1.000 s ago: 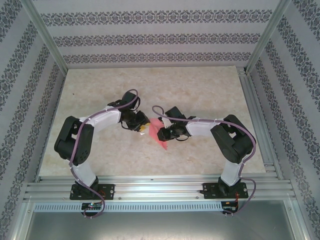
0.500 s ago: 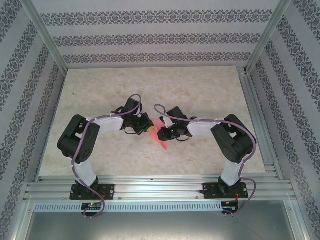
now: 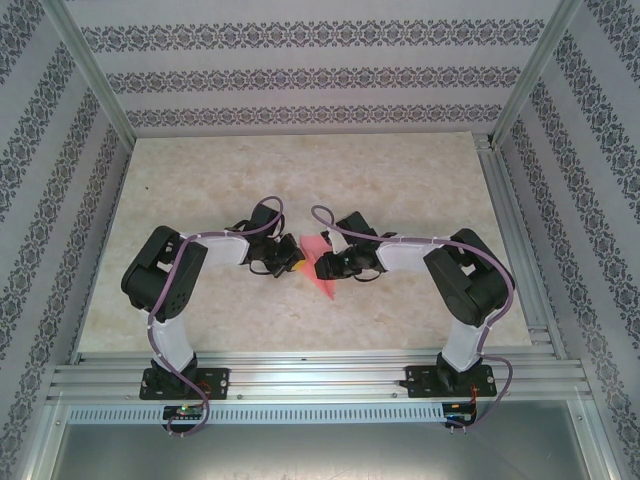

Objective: Fold a paper plane with a square sheet of paper (fold left side to right side)
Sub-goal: Fourth fold the wing at the center of the table.

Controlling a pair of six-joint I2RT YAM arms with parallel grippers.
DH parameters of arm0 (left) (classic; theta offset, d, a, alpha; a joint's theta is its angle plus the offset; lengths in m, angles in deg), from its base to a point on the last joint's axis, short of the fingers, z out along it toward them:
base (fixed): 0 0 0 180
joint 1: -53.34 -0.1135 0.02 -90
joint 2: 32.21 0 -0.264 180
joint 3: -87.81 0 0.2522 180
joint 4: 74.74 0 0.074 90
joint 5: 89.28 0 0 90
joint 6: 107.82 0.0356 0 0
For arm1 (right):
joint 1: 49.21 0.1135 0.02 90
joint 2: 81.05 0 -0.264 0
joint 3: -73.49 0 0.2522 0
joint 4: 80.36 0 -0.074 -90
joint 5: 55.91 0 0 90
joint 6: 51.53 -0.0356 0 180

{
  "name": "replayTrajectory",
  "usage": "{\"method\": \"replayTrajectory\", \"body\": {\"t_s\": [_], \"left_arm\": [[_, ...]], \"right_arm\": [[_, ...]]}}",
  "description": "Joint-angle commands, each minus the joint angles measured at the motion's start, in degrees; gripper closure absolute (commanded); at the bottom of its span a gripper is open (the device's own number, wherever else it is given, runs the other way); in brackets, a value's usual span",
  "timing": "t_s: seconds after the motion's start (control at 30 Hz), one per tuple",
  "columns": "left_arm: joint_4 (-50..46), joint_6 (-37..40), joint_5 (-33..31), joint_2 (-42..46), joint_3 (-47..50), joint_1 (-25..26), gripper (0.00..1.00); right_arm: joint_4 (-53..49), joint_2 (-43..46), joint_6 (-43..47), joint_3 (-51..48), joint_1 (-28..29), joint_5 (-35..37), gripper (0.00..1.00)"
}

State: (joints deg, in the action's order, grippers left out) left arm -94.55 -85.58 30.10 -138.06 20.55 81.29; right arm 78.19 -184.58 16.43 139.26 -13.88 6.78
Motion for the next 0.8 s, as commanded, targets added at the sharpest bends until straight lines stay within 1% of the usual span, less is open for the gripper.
{"method": "replayTrajectory", "body": {"t_s": [0.0, 0.13, 0.23, 0.27, 0.47, 0.57, 0.77], "left_arm": [[-3.0, 1.6, -2.5, -1.8, -0.1, 0.6, 1.00], [-4.9, 2.7, -4.0, -1.4, -0.3, 0.5, 1.00], [-5.5, 2.9, -4.3, -1.4, -0.5, 0.6, 1.00], [-5.5, 2.9, -4.4, -1.4, -0.5, 0.6, 1.00], [-6.3, 3.2, -4.8, -1.8, -0.7, 0.5, 1.00], [-6.7, 3.5, -5.1, -2.2, -0.7, 0.5, 1.00], [-7.8, 4.0, -6.1, -2.5, -0.9, 0.5, 1.00]], "right_arm": [[-0.9, 1.8, -0.1, 1.7, -1.1, -0.5, 0.75], [-2.3, 2.2, 0.4, 2.8, -1.4, -0.9, 0.72], [-3.2, 2.1, 1.0, 3.5, -1.5, -0.8, 0.73], [-3.3, 2.0, 1.1, 3.6, -1.5, -0.9, 0.74], [-2.8, 1.8, 1.4, 3.1, -2.0, -4.5, 0.91], [-0.6, 2.1, 0.5, 1.9, -2.5, -7.4, 0.91], [-0.5, 1.6, 0.7, 1.2, -4.5, -8.3, 0.87]]}}
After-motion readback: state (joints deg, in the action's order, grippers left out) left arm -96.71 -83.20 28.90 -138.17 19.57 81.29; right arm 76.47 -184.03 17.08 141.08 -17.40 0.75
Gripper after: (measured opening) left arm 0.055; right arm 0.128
